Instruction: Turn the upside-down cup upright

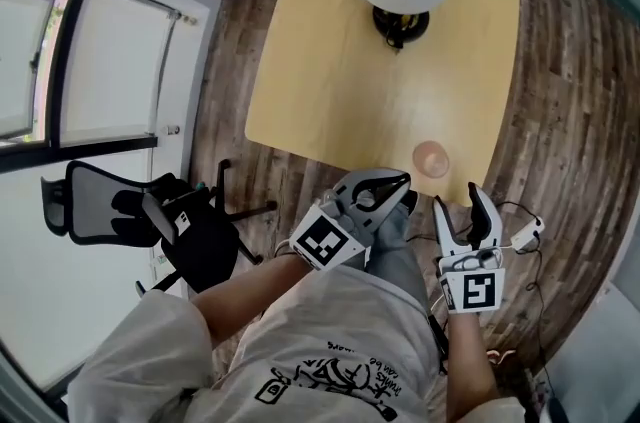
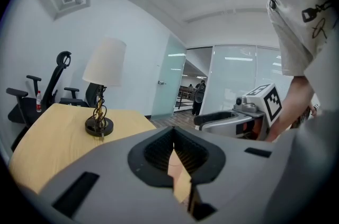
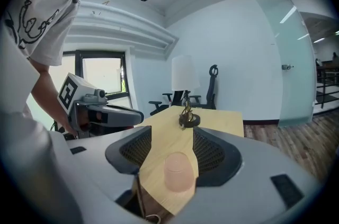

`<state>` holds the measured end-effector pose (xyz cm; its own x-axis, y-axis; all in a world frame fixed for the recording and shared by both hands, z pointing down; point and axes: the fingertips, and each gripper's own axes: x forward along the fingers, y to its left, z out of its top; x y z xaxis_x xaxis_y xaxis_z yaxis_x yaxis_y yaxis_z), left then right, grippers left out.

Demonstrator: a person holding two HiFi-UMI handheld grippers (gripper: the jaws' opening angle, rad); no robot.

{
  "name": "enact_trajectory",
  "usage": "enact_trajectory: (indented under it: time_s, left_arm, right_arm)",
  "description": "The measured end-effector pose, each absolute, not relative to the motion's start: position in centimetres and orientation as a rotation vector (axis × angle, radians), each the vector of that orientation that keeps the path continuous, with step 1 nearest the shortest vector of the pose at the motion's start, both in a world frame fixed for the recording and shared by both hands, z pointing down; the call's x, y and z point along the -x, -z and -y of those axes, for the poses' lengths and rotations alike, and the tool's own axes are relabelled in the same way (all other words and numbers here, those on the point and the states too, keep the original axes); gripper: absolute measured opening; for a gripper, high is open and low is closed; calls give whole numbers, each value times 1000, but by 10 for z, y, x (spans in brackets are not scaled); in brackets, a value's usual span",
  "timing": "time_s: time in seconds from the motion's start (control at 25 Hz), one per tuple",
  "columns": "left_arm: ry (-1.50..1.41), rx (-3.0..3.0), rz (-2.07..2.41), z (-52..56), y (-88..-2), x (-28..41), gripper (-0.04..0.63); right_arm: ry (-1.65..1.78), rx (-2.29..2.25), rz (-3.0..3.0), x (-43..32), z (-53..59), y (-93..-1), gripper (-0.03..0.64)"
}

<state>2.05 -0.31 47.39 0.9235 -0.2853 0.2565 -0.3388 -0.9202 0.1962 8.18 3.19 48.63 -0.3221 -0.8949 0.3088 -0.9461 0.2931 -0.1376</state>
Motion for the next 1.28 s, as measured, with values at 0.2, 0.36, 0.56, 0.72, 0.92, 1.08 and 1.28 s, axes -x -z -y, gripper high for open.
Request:
enact_trajectory:
  time_s: [0.2,0.36,0.56,0.72,0.92,1.08,1.28]
  left_arm:
    - [-332,-2839,443,8,-492,-25,5]
    - [-347,-2824,418,8,-511,-28,5]
    - [-382,-2802,410,12,-536,-30,5]
    - [-401,-2789,404,15,-553,-29,3]
    - [-425,-2783,403,17,-569,-28,5]
    - [-428,-2784,392,15,-576,-29,5]
    - [-433,-2784,383,15,-582,-32,5]
  right_arm:
    - [-423,-1665,2376,-85,-24,-512,235]
    - [-401,-1656,2374,-84,-20,-534,249]
    - [-348,-1623,2367,-77,-14,-563,273]
    - [-320,-1601,2360,-72,-8,-582,284]
    - [-283,-1604,2351,-68,-1,-596,290]
    - [-265,-1587,2344,-61,2,-604,296]
    - [-226,-1579,2351,-56,9,-607,296]
